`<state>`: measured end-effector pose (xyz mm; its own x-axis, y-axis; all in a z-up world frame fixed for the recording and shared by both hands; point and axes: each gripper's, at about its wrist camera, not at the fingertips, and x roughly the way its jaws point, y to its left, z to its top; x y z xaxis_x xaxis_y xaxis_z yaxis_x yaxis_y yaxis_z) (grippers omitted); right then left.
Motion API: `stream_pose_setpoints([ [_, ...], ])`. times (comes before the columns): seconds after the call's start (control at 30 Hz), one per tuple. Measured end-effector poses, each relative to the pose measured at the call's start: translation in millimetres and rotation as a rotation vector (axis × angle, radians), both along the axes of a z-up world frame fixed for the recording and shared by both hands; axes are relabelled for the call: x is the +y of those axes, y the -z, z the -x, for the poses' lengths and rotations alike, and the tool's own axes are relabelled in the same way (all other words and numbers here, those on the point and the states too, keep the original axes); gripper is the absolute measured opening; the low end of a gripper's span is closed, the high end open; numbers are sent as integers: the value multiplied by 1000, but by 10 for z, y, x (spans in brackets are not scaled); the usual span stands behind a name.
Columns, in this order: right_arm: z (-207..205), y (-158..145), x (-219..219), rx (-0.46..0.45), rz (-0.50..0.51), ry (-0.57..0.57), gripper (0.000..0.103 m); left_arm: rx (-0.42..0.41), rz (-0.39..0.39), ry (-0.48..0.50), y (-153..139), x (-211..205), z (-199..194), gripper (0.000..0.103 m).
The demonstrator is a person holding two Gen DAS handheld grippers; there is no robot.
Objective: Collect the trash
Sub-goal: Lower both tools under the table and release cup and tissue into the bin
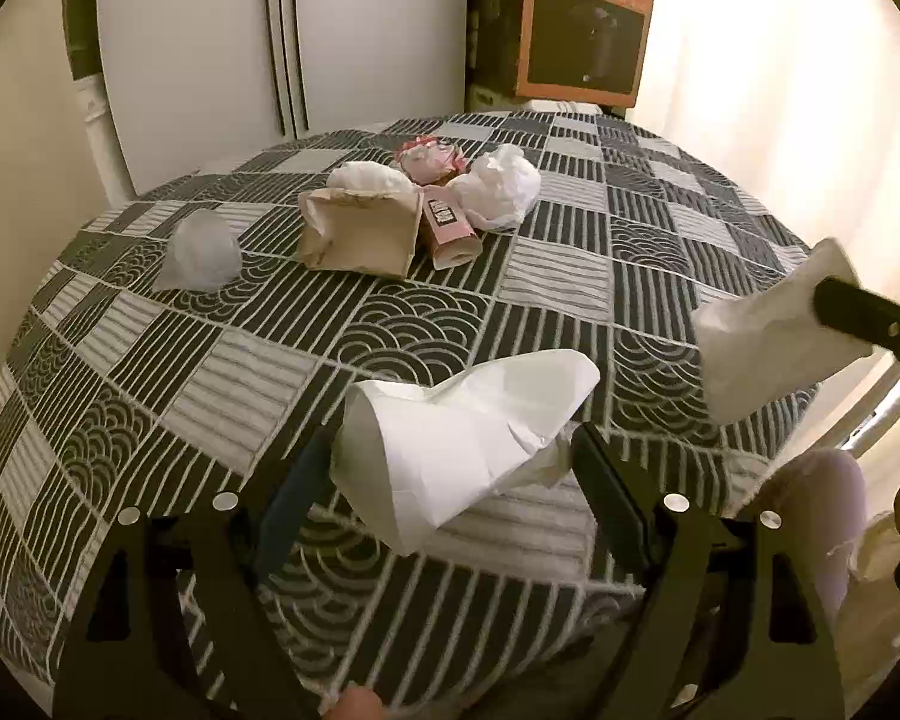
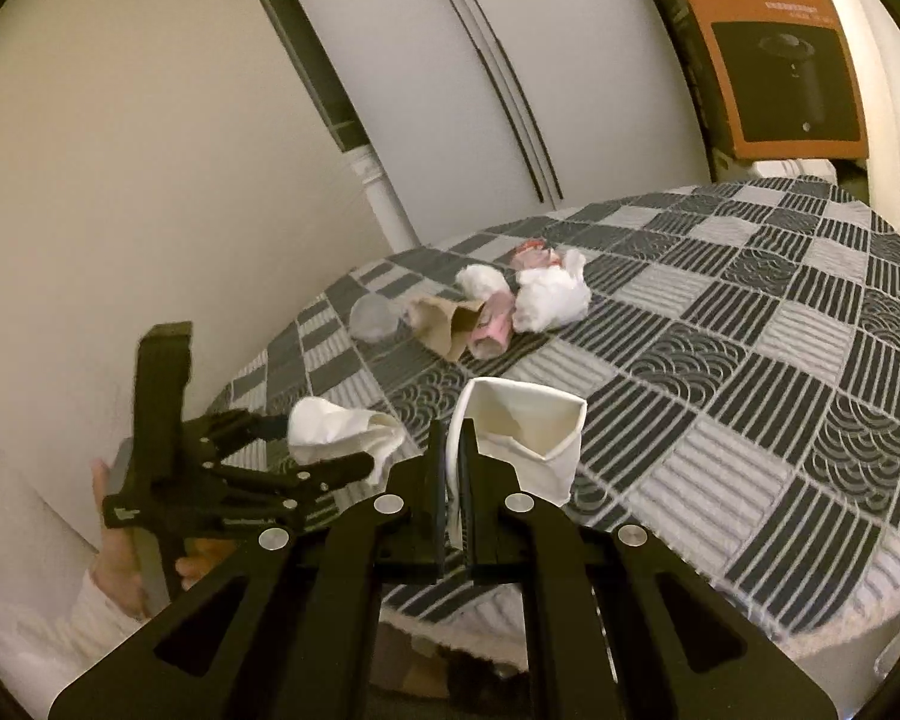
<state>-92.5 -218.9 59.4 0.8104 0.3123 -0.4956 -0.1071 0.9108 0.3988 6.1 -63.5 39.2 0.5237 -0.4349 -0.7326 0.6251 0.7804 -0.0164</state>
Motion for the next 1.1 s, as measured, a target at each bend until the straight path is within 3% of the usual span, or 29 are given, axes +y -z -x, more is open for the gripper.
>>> stream_pose_setpoints([
  [0.1, 138, 19, 95, 5, 13, -2, 4, 11, 38, 23, -22, 88, 148, 81],
  [0.63, 860, 230, 550, 39, 91, -47, 4, -49, 29, 129, 96, 276, 1053, 81],
  [0.83, 992, 562, 613, 104, 90, -49, 4, -25, 6, 173, 302, 292, 1300, 81],
  [1.1, 884, 1122, 551, 181, 27, -96, 4, 56, -79, 193, 840, 200, 1317, 81],
])
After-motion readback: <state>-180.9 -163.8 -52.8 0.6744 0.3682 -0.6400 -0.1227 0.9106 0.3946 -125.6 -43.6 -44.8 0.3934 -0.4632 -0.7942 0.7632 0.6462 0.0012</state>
